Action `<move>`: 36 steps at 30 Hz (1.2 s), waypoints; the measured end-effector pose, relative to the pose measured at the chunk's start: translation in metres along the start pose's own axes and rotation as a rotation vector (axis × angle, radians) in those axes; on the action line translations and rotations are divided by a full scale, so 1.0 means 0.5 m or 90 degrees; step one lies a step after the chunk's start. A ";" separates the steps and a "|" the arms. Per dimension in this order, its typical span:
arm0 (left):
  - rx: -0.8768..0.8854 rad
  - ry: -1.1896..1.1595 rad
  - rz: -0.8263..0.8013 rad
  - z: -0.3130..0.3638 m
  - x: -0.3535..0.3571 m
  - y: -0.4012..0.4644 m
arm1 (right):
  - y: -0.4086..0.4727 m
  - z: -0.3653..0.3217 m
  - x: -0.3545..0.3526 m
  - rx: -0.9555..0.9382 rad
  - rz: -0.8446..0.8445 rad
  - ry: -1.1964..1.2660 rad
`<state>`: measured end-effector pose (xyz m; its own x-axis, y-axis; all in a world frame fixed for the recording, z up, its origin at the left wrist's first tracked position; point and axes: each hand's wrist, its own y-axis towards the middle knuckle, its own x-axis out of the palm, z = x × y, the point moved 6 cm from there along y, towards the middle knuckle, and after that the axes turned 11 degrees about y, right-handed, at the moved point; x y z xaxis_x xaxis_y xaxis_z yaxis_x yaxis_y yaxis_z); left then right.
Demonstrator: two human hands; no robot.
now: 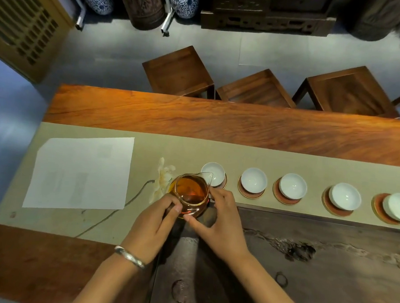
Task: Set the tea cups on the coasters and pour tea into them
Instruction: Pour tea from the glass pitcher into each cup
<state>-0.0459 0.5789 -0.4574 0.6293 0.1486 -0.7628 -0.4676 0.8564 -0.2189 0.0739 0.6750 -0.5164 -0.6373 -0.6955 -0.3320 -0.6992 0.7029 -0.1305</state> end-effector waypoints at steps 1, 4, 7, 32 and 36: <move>-0.004 0.001 -0.001 -0.001 -0.001 0.002 | 0.002 0.002 0.000 0.002 0.000 0.000; -0.006 0.008 0.001 0.001 -0.003 0.007 | 0.004 0.004 0.001 0.004 0.002 0.002; -0.008 0.015 -0.003 0.002 -0.003 0.012 | 0.006 0.004 0.001 0.008 0.005 0.011; -0.012 0.039 -0.004 -0.001 -0.006 0.031 | 0.009 0.015 0.009 0.023 0.011 0.023; -0.016 0.044 -0.006 -0.003 -0.005 0.034 | 0.010 0.015 0.009 0.025 0.010 0.022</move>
<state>-0.0563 0.5923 -0.4599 0.5899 0.1045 -0.8007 -0.4777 0.8446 -0.2418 0.0702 0.6763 -0.5257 -0.6596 -0.6880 -0.3026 -0.6756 0.7191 -0.1624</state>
